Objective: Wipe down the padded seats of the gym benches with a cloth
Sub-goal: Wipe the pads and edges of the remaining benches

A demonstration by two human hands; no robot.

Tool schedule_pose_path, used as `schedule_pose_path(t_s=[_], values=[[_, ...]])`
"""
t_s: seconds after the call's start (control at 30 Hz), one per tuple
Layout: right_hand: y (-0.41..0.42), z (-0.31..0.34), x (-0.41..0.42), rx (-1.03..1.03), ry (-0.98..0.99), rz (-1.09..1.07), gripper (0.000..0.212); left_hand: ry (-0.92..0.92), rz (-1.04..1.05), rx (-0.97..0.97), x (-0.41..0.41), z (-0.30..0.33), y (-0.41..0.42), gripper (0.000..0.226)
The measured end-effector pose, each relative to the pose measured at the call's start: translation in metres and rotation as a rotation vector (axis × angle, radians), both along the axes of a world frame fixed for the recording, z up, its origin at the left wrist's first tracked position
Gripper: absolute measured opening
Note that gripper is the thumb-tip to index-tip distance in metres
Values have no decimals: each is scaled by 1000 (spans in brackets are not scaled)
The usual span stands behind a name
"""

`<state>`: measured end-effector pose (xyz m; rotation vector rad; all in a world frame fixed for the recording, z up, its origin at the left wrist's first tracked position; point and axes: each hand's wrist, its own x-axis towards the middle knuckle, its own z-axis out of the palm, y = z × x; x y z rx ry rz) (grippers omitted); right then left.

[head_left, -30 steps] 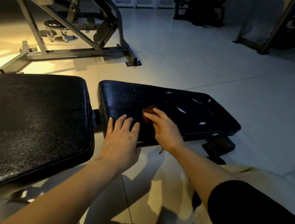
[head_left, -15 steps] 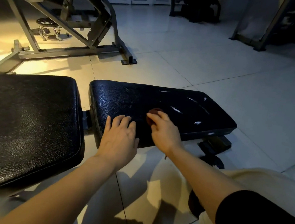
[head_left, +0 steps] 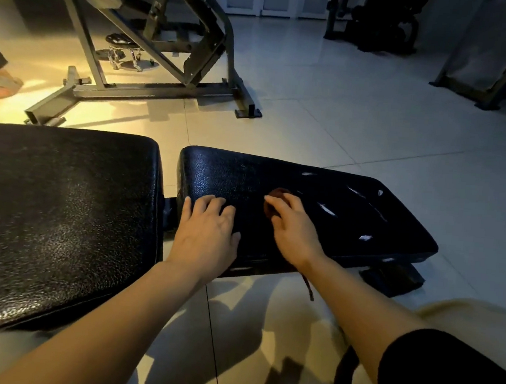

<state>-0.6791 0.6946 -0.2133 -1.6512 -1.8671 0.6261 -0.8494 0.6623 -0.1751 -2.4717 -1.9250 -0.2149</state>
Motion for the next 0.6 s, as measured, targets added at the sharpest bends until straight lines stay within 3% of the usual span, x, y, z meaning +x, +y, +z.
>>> schedule_pose_path(t_s=[0.17,0.27,0.6], values=[[11,8,-32,81,-21,239,48,-21,35,9,-5,-2,14,52],[30,4,-37,145,-102,255,48,-28,44,32,-8,-2,25,51],[114,4,-57,118,-109,228,47,-51,110,80,-10,-5,82,42]])
